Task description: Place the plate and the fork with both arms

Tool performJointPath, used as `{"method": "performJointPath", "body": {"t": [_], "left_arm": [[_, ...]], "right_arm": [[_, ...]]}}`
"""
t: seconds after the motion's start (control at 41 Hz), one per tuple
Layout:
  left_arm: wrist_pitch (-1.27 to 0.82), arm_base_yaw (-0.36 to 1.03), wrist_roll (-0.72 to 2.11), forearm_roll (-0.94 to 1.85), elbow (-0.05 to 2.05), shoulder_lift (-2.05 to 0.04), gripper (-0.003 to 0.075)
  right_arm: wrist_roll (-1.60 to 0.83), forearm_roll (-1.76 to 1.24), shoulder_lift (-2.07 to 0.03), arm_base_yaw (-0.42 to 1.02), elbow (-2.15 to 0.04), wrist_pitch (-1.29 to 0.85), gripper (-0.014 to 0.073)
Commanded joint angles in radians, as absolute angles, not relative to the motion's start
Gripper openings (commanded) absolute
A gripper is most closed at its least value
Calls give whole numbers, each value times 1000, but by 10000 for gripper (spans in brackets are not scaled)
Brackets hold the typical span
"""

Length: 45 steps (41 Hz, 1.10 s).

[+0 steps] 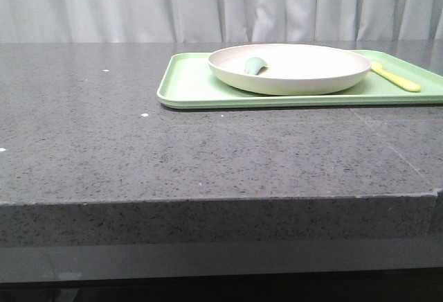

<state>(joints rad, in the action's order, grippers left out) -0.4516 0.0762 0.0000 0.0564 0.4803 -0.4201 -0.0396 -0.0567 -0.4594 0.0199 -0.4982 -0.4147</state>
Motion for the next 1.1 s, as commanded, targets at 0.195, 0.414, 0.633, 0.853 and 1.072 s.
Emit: {"method": "performJointPath", "body": {"t": [0.195, 0.414, 0.633, 0.853, 1.072], "left_arm": [[-373, 75, 0, 64, 506, -425, -18], [-373, 75, 0, 64, 506, -425, -18], [-371, 75, 0, 64, 506, -425, -18], [-371, 75, 0, 64, 506, -425, -18], [-371, 75, 0, 64, 506, -425, -18]], "right_arm": [[-55, -42, -240, 17, -403, -331, -67], [-55, -42, -227, 17, -403, -334, -67], [-55, -42, -227, 17, -403, -334, -67], [-55, -42, -227, 17, -403, -334, -67], [-55, -42, -227, 17, -403, -334, -67]]}}
